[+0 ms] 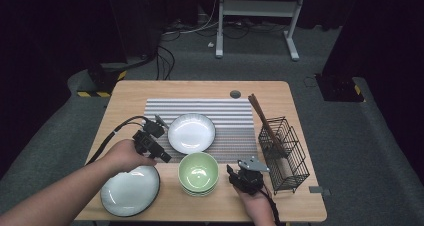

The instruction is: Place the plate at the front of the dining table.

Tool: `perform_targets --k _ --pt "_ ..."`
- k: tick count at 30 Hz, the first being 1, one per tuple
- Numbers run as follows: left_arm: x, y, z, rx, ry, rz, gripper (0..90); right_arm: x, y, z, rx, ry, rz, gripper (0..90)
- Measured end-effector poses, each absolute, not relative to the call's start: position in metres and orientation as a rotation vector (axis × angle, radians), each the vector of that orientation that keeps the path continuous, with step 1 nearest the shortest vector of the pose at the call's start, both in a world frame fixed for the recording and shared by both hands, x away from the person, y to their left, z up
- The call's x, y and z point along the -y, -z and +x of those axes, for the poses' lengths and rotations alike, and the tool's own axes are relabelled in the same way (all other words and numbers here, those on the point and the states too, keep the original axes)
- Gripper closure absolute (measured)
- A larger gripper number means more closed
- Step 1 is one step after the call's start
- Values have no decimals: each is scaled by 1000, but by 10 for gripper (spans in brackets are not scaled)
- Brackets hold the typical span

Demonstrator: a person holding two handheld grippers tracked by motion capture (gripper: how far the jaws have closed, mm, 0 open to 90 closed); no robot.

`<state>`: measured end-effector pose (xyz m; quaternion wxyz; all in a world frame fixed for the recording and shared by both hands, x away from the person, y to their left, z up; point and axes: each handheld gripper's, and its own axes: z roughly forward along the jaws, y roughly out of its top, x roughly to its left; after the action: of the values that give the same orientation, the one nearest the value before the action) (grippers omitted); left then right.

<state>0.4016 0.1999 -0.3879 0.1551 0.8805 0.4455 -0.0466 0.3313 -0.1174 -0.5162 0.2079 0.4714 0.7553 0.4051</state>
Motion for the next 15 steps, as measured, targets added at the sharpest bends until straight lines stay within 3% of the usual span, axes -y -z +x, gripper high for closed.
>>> perform_targets --k 15 --pt "-174 373 400 -1246 157 2512 472 118 516 332 -2100 -1128 1307 518"
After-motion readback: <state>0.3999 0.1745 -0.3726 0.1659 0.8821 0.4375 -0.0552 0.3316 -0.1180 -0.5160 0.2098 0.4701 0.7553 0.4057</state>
